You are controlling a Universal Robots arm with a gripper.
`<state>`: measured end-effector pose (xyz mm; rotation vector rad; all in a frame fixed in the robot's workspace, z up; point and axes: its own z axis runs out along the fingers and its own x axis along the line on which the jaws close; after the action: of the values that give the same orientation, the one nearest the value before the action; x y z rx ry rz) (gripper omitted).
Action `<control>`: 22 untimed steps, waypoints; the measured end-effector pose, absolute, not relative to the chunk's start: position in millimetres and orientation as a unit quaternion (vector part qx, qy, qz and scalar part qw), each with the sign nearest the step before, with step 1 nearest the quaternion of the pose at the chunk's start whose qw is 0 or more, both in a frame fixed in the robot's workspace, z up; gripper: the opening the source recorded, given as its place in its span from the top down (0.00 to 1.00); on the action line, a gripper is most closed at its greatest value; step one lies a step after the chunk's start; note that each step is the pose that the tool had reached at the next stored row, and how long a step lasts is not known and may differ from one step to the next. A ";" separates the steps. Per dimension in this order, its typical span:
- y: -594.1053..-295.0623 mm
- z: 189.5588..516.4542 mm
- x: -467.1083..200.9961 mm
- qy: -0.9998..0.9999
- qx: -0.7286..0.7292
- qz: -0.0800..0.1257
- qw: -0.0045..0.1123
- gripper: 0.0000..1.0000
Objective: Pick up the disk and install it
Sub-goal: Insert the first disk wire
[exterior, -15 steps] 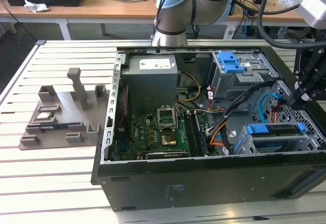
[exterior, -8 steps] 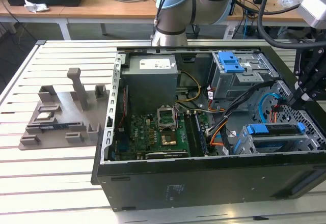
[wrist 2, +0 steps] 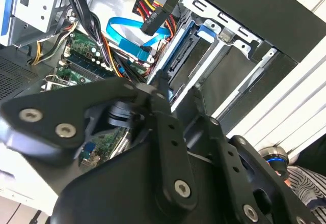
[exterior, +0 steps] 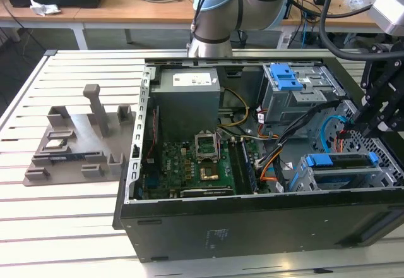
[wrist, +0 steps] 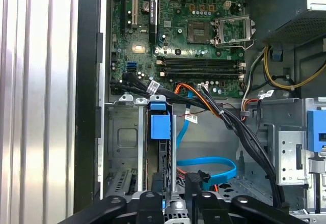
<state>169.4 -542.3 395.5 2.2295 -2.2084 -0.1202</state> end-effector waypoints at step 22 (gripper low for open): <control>-508.1 358.3 200.3 -0.705 0.709 -0.032 0.008 0.64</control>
<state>200.3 -508.1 358.3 2.2163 -2.2029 -0.1006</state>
